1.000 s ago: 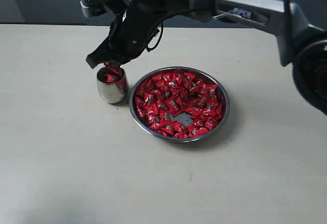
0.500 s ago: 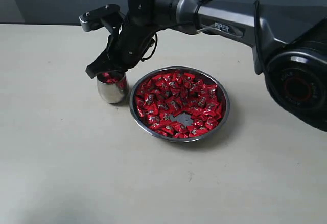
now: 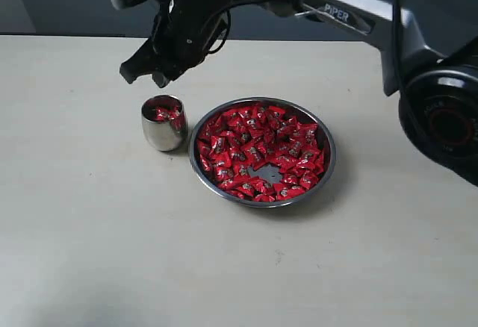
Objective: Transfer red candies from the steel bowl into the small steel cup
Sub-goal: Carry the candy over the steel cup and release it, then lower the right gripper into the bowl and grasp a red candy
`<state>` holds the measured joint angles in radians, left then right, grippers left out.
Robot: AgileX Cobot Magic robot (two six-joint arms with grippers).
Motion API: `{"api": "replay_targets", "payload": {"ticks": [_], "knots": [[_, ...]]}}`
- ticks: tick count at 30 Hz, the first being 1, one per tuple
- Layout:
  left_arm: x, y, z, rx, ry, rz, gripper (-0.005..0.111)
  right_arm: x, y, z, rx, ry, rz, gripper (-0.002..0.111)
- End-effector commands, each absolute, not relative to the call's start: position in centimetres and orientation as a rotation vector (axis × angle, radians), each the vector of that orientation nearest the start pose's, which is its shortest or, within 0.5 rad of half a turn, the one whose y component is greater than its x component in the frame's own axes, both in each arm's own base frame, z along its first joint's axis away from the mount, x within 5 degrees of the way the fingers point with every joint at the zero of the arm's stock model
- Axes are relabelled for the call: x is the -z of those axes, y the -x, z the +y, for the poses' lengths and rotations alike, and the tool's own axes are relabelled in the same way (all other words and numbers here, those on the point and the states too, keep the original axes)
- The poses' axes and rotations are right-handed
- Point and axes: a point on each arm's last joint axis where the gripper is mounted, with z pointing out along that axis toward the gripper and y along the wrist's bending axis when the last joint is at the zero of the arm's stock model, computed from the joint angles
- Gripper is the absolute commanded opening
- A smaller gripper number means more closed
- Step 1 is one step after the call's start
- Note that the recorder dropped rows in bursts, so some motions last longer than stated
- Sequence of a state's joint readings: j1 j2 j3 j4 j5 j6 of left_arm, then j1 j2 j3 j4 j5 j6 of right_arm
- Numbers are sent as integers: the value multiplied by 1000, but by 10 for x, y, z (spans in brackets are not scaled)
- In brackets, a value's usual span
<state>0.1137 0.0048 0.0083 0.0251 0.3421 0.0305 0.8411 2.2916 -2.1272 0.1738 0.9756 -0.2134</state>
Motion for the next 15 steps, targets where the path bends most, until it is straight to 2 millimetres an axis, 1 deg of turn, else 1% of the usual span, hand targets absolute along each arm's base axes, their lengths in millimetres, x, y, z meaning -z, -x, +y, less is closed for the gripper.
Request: {"api": "replay_targets", "payload": {"ticks": [1,3,5,8,11,15], "knots": [[-183,-53,7,-124,55,1820,0,-267,-330,372,-298,1211,2379,17],[-183,-53,7,-124,55,1820,0,-272,-330,362,-200,1156,2420,17],[-183,-53,7,-124,55,1820,0,-273,-329,352,-108,1144,2444,17],[-183,-53,7,-124,55,1820,0,-269,-324,338,-8,1138,2456,17],[-183,-53,7,-124,55,1820,0,-268,-317,323,22,1119,2445,17],[-183,-53,7,-124,55,1820,0,-258,-311,296,-6,1073,2464,17]]}}
